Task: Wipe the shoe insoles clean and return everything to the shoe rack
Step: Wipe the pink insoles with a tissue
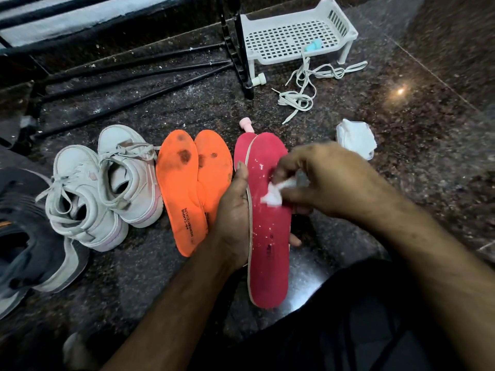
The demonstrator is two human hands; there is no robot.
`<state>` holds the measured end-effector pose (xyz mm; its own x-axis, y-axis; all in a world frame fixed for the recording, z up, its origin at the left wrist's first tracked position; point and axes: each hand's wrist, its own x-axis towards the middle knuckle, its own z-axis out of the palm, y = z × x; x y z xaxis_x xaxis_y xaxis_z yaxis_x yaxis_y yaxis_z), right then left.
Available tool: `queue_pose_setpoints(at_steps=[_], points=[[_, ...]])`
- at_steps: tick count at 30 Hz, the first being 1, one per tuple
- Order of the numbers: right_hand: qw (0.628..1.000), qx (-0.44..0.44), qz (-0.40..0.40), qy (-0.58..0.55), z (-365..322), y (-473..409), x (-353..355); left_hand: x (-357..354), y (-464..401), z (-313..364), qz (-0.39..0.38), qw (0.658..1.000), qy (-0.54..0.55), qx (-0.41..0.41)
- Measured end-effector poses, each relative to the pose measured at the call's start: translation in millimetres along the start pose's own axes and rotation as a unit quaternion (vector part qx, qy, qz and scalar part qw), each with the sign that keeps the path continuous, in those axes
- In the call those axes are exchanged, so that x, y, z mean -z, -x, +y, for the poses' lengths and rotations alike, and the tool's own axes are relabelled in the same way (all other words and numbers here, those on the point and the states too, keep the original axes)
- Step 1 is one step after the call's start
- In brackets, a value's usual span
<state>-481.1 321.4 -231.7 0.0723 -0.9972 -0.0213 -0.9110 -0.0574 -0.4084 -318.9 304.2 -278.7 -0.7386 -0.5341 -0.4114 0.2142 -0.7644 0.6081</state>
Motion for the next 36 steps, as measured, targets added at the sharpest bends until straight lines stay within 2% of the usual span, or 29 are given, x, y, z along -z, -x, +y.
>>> queue_pose_setpoints(at_steps=[2,3,5,6,7,9,11,13,16,17,19,21,23,26,29,31,33,36], points=[[0.993,-0.013,0.118,-0.001,2.7,-3.5,6.7,-1.0,1.2,-0.3,-0.010,1.000,0.000,-0.001],[0.989,-0.016,0.137,-0.048,5.6,-3.9,11.5,-0.5,1.1,-0.5,-0.011,1.000,0.006,-0.002],[0.986,-0.007,0.076,-0.151,11.6,-1.9,18.0,0.1,-0.2,-0.5,-0.017,1.000,0.013,-0.003],[0.987,0.005,0.024,-0.156,12.6,0.0,18.1,1.1,-1.0,-1.0,-0.022,1.000,0.014,-0.003],[0.993,0.020,-0.015,-0.119,14.0,1.4,15.7,1.8,-1.0,-1.2,-0.028,1.000,0.012,-0.004],[0.998,0.036,-0.029,-0.042,13.1,1.7,7.6,3.7,-0.9,-1.5,-0.038,0.999,0.006,0.002],[0.999,0.026,0.018,-0.008,11.2,-2.0,5.6,4.1,-1.1,-2.1,-0.041,0.999,0.008,0.023],[0.995,0.005,0.101,0.013,9.9,-6.7,6.7,3.4,-1.1,-3.0,-0.060,0.998,0.015,0.026],[0.974,-0.037,0.220,-0.050,10.9,-9.1,15.2,5.9,-2.3,-6.1,-0.073,0.997,0.025,0.018],[0.970,-0.038,0.218,-0.101,12.0,-7.5,18.4,6.2,-2.3,-6.1,-0.071,0.997,0.028,0.022],[0.978,-0.022,0.138,-0.153,12.4,-2.8,20.2,7.1,-2.4,-4.3,-0.055,0.998,0.028,0.031],[0.993,0.003,0.026,-0.119,10.7,0.4,13.4,6.8,-1.9,-2.5,-0.041,0.998,0.023,0.029],[0.997,0.024,-0.026,-0.064,8.1,-1.4,0.8,4.9,-1.1,-2.0,-0.033,0.999,0.023,0.025],[0.998,0.033,0.001,-0.055,4.6,-8.2,-7.8,4.1,0.1,-1.9,-0.035,0.999,0.017,0.028],[0.989,0.004,0.123,-0.084,2.3,-13.1,-1.5,3.7,-0.8,-2.1,-0.043,0.998,0.019,0.028],[0.973,-0.022,0.177,-0.148,4.7,-13.5,7.1,1.6,-0.8,-5.7,-0.056,0.998,0.022,0.033],[0.969,-0.032,0.152,-0.190,7.5,-9.7,13.6,0.8,-0.7,-8.7,-0.061,0.997,0.026,0.035],[0.989,0.002,0.042,-0.141,3.7,-3.5,7.4,2.1,-0.2,-7.4,-0.064,0.997,0.030,0.035]])
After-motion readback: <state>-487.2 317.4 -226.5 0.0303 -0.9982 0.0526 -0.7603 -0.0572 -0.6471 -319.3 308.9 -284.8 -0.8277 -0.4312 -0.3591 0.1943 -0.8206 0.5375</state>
